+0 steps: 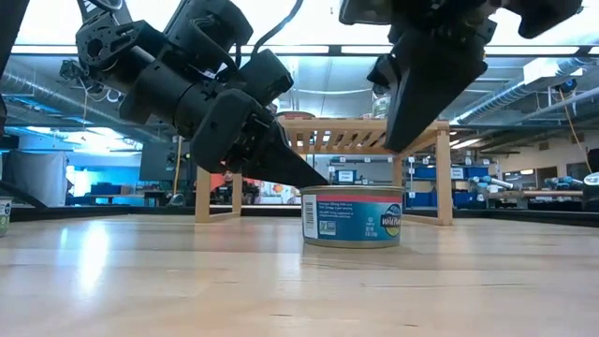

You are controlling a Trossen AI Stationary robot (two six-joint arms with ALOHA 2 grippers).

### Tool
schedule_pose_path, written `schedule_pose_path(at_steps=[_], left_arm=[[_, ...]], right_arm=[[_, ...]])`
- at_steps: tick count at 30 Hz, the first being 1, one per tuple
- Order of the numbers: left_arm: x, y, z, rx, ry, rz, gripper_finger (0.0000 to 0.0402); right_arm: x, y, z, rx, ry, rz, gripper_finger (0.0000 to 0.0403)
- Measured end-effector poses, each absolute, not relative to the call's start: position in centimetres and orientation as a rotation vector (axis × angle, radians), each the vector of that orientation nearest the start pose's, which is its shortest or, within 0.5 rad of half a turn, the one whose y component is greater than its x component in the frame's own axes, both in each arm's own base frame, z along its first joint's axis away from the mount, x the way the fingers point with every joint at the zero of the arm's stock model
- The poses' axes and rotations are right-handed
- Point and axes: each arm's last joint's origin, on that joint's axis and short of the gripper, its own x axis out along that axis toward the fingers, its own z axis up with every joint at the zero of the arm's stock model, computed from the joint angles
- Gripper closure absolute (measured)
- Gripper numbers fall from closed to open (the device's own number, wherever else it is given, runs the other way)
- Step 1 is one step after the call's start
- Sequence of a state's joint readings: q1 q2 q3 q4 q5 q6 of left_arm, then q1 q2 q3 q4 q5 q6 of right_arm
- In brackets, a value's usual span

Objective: Stack canned seafood by type on shelf
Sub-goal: Stack the blue pink tuna can on top of the blue pink tuna can on the shelf

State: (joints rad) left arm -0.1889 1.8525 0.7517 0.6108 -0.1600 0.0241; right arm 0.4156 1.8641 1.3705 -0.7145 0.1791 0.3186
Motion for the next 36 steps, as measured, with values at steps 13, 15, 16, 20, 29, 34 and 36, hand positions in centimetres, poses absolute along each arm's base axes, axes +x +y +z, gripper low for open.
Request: schedule_pose_path(at_steps=[13, 15, 16, 20, 29, 34, 36], left_arm=[[33.3, -5.8, 11.1, 0.134, 0.566, -0.005, 0.0383], [33.2, -5.8, 11.1, 0.136, 0.568, 0.001, 0.0383], [33.3, -5.7, 11.2, 0.136, 0.563, 0.003, 0.0383], [33.3, -5.7, 11.2, 0.14, 0.561, 0.013, 0.0383], [33.4, -5.8, 11.4, 0.158, 0.539, 0.008, 0.0383], [33.4, -5.8, 11.5, 0.158, 0.534, 0.008, 0.0383], [33.4, -5.8, 11.5, 0.158, 0.534, 0.008, 0.0383]], right_arm=[[33.9, 15.3, 20.7, -0.089, 1.201, 0.008, 0.0395], [33.9, 15.3, 20.7, -0.083, 1.201, 0.005, 0.0395], [33.9, 15.3, 20.7, -0.082, 1.201, 0.004, 0.0394], [33.9, 15.3, 20.7, -0.082, 1.199, 0.003, 0.0395], [33.9, 15.3, 20.7, -0.091, 1.199, 0.006, 0.0394], [33.7, 15.0, 20.7, -0.14, 1.212, -0.047, 0.0389], [33.5, 14.8, 20.6, -0.157, 1.226, -0.067, 0.0385]])
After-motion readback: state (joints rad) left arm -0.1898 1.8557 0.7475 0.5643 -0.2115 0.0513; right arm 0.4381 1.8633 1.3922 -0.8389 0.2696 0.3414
